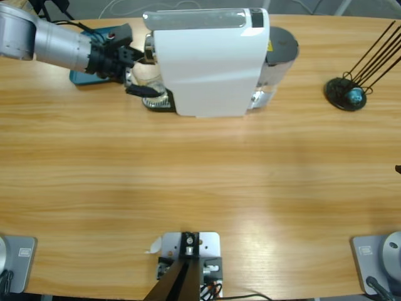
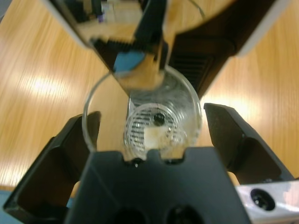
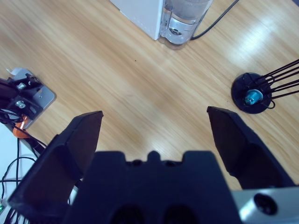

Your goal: Pour coffee

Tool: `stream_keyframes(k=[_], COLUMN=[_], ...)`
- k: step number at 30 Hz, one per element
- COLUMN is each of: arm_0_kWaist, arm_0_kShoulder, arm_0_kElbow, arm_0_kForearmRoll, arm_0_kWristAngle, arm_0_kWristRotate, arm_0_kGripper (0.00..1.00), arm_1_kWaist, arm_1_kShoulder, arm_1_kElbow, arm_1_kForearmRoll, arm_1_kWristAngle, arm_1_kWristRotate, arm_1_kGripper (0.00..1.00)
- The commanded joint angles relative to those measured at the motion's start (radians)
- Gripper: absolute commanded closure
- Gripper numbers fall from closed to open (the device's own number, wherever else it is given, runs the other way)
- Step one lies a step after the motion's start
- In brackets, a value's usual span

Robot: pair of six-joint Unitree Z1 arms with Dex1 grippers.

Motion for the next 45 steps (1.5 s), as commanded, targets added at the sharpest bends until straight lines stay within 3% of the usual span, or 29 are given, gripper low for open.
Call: stream_keyframes(k=[1, 5, 6, 8, 11, 12, 14, 15, 16, 24, 45], arm_0_kWaist=[0.13, 0.154, 0.158, 0.16, 0.151, 0.143, 0.112, 0.097, 0.089, 0.092, 0.092], arm_0_kShoulder=[-0.181, -0.326, -0.349, -0.411, -0.518, -0.549, -0.606, -0.63, -0.648, -0.664, -0.605], arm_0_kElbow=[0.114, 0.225, 0.254, 0.325, 0.421, 0.438, 0.458, 0.465, 0.474, 0.5, 0.506], arm_0_kForearmRoll=[0.008, 0.008, 0.008, 0.007, 0.006, 0.007, 0.007, 0.007, 0.007, -0.005, -0.008], arm_0_kWristAngle=[-0.148, -0.133, -0.136, -0.142, -0.123, -0.122, -0.092, -0.074, -0.061, -0.004, 0.062], arm_0_kWristRotate=[-0.03, -0.088, -0.127, -0.177, -0.192, -0.202, -0.225, -0.234, -0.245, -0.303, -0.303], arm_0_kGripper=[0.036, 0.036, 0.036, 0.036, 0.036, 0.036, 0.036, 0.036, 0.036, 0.036, 0.036], arm_1_kWaist=[0.005, -0.003, -0.064, -0.214, -0.372, -0.419, -0.482, -0.498, -0.507, -0.514, -0.557], arm_1_kShoulder=[0.039, 0.103, 0.143, 0.238, 0.376, 0.425, 0.527, 0.58, 0.645, 0.885, 0.973], arm_1_kElbow=[-0.037, -0.098, -0.142, -0.223, -0.305, -0.349, -0.47, -0.535, -0.615, -0.952, -0.878], arm_1_kForearmRoll=[0.031, 0.016, 0.005, -0.011, -0.081, -0.094, -0.1, -0.091, -0.063, 0.062, 0.053], arm_1_kWristAngle=[-0.029, -0.115, -0.103, 0.021, 0.127, 0.156, 0.237, 0.273, 0.277, 0.248, 0.332], arm_1_kWristRotate=[-0.007, -0.007, -0.012, -0.055, -0.085, -0.106, -0.193, -0.234, -0.26, -0.27, -0.265], arm_1_kGripper=[0.0, 0.0, 0.0, 0.0, 0.021, 0.161, 0.744, 0.957, 1.0, 1.0, 1.0])
